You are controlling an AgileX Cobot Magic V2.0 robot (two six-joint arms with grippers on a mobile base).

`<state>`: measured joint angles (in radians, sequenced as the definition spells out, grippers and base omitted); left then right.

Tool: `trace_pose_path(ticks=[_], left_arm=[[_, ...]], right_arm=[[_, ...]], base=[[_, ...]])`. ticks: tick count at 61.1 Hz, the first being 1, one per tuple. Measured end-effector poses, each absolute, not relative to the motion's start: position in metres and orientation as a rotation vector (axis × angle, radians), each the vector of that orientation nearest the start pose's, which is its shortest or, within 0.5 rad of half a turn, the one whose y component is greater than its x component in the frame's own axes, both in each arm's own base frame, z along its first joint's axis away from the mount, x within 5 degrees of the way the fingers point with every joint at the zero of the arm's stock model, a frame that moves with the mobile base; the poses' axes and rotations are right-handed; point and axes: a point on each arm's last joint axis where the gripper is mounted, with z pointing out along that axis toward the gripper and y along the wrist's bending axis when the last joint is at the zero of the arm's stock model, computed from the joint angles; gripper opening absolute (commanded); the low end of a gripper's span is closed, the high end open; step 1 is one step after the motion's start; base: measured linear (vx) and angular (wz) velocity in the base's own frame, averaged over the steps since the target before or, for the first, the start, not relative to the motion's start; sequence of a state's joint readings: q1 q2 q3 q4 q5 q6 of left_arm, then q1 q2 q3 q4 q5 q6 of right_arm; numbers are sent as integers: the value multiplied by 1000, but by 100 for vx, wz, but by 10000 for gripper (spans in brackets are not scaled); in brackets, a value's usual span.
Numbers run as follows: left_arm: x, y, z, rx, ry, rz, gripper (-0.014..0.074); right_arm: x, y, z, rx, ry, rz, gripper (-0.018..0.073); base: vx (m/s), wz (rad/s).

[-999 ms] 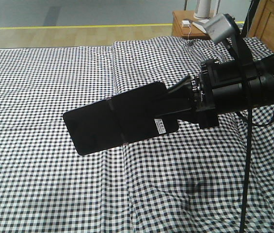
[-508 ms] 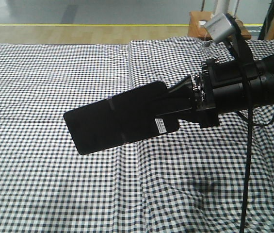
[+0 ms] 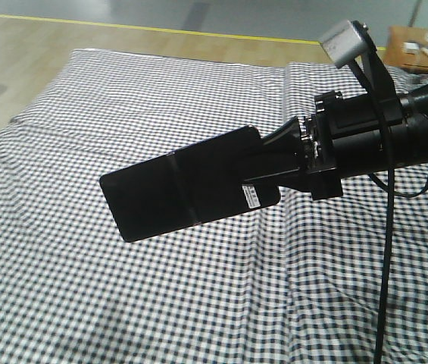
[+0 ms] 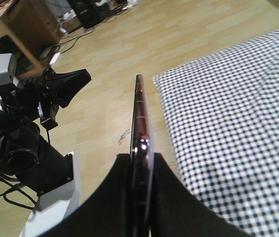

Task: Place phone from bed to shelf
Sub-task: 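Hold the phone in the right gripper while the base turns away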

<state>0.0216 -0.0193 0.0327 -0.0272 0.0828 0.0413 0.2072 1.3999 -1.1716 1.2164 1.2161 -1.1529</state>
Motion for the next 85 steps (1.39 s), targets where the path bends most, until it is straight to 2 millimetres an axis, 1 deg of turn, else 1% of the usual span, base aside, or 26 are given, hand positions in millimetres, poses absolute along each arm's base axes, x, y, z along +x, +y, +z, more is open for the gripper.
trace_pose_path(ticks=[85], left_arm=[[56,1,196,-4,1580,26,1]], right_arm=[[246,134,361,-1057,1890,1186,-2]], base=[[-12,48]])
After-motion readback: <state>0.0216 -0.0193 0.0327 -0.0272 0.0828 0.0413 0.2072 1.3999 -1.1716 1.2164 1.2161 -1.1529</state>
